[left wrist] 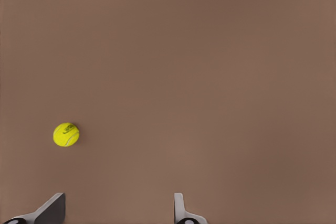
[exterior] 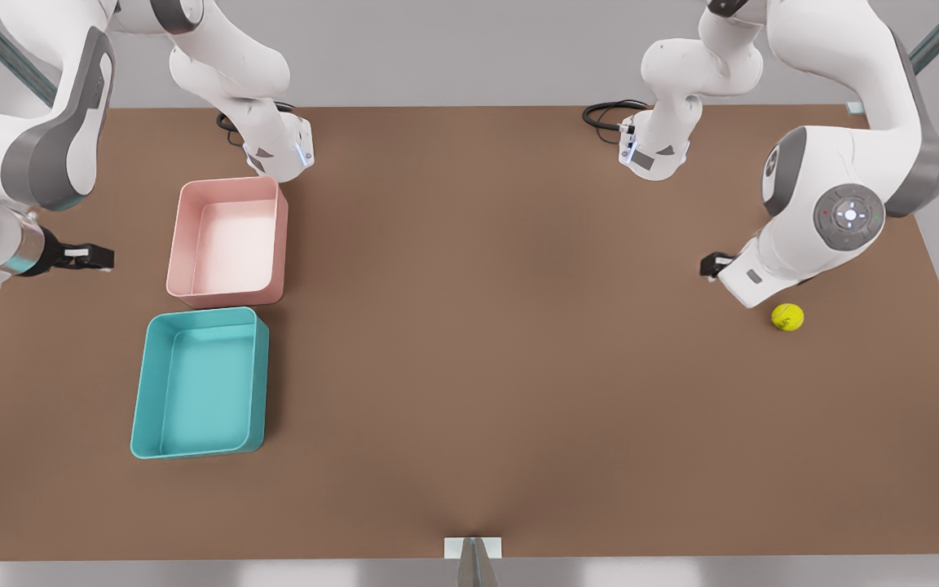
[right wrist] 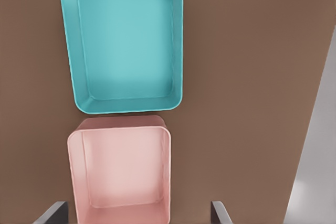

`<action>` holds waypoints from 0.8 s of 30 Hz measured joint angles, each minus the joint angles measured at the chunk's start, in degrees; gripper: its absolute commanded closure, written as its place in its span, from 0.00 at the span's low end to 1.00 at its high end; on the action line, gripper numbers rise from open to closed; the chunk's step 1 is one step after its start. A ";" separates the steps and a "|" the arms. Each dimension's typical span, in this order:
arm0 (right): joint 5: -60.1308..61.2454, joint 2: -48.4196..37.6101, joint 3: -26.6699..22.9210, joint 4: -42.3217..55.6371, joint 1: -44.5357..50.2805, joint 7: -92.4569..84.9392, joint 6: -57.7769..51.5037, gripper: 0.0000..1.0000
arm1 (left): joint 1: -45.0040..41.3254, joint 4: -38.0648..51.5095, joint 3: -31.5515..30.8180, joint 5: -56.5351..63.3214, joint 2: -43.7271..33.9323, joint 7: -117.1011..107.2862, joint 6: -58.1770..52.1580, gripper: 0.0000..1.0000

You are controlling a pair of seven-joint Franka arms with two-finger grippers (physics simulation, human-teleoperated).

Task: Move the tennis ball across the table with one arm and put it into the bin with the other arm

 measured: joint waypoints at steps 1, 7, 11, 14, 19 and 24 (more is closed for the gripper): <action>-0.01 -0.22 -0.06 -0.42 0.01 -0.14 0.70 0.00 | -0.01 -0.04 0.01 0.03 -0.03 0.12 0.47 0.00; -0.59 -0.41 -0.17 -1.67 0.03 -0.88 3.21 0.00 | 0.03 -6.80 4.24 0.42 3.19 3.78 7.69 0.79; -0.64 -0.51 -0.17 -1.89 0.03 -1.26 3.95 0.00 | 6.94 -9.74 6.88 2.61 8.37 15.67 18.73 0.79; -0.69 -1.57 -0.17 -3.26 0.03 -1.48 4.25 0.00 | 12.94 -10.34 7.03 1.57 10.56 31.37 23.80 0.79; -0.56 -1.71 -0.17 -3.78 0.03 -1.78 4.53 0.00 | 25.62 -15.68 5.94 -1.18 15.51 64.96 31.38 0.79; -0.50 -1.45 -0.24 -3.72 0.04 -2.01 4.65 0.00 | 29.78 -24.70 6.32 0.95 14.76 94.17 41.22 0.79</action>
